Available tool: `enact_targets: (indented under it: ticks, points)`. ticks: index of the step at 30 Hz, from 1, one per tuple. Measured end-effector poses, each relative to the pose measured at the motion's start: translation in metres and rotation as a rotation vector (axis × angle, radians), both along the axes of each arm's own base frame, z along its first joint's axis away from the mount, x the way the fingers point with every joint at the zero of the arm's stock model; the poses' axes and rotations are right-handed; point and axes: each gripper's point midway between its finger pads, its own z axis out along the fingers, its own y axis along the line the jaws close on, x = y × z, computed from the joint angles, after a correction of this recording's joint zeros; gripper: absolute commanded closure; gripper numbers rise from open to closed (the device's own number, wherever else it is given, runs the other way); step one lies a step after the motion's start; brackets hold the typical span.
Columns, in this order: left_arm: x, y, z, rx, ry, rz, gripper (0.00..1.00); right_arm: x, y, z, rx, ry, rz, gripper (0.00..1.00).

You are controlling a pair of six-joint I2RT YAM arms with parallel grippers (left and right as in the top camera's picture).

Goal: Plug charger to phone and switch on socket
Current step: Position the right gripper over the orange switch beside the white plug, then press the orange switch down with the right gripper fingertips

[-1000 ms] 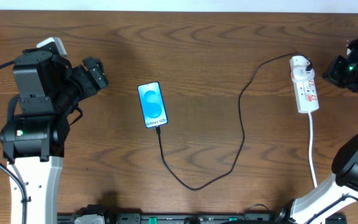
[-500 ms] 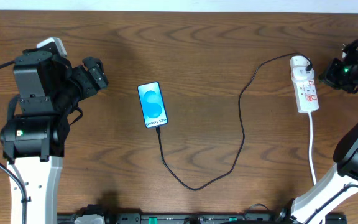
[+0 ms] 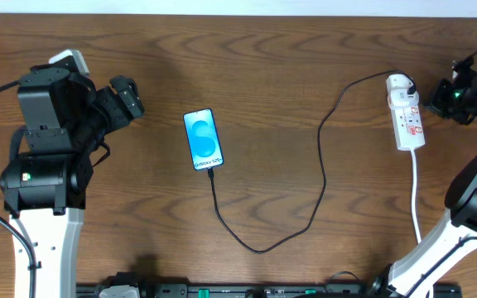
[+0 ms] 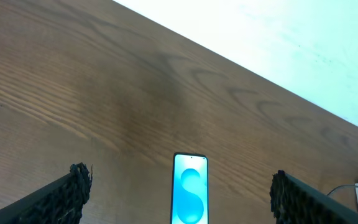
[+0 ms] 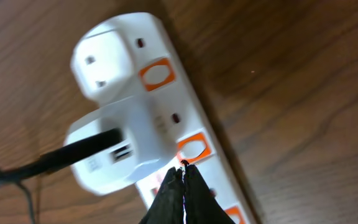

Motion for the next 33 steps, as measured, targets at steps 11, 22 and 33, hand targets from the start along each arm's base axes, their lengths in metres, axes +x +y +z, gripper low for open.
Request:
enact_targets:
  ticks: [11,22,33]
  points:
    - [0.0,0.0,0.0,0.0,0.001,0.0,0.07,0.004,-0.006,-0.007,-0.003,-0.008,-0.007,0.99]
    - [0.0,0.0,0.0,0.0,0.001,0.0,0.07,0.008,-0.003,-0.03,0.034,0.0,0.003,0.99]
    - [0.0,0.0,0.0,0.0,0.001,0.0,0.07,0.009,0.001,-0.03,0.045,-0.01,0.021,0.99]
